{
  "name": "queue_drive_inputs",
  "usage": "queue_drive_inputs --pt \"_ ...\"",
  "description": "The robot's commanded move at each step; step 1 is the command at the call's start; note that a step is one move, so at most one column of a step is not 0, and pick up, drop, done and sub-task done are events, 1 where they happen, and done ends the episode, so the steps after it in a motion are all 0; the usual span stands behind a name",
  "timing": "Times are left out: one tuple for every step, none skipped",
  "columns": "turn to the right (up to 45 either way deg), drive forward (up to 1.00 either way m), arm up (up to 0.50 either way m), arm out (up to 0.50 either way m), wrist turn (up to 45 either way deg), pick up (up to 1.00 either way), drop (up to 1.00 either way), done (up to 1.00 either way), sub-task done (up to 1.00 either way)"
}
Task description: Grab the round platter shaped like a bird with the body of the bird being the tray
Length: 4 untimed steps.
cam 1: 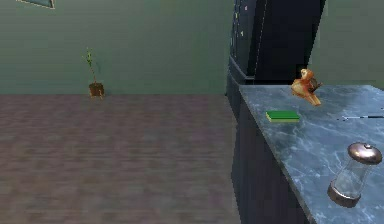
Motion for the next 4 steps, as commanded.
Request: queue_drive_inputs --pt "0.0 0.0 0.38 0.0 0.0 0.0 0.0 0.0 0.0" --pt "0.0 0.0 0.0 0.12 0.0 0.0 0.0 0.0 0.0" --pt "0.0 0.0 0.0 0.0 45.0 0.0 0.0 0.0 0.0" --pt "0.0 0.0 0.0 0.0 45.0 0.0 0.0 0.0 0.0"
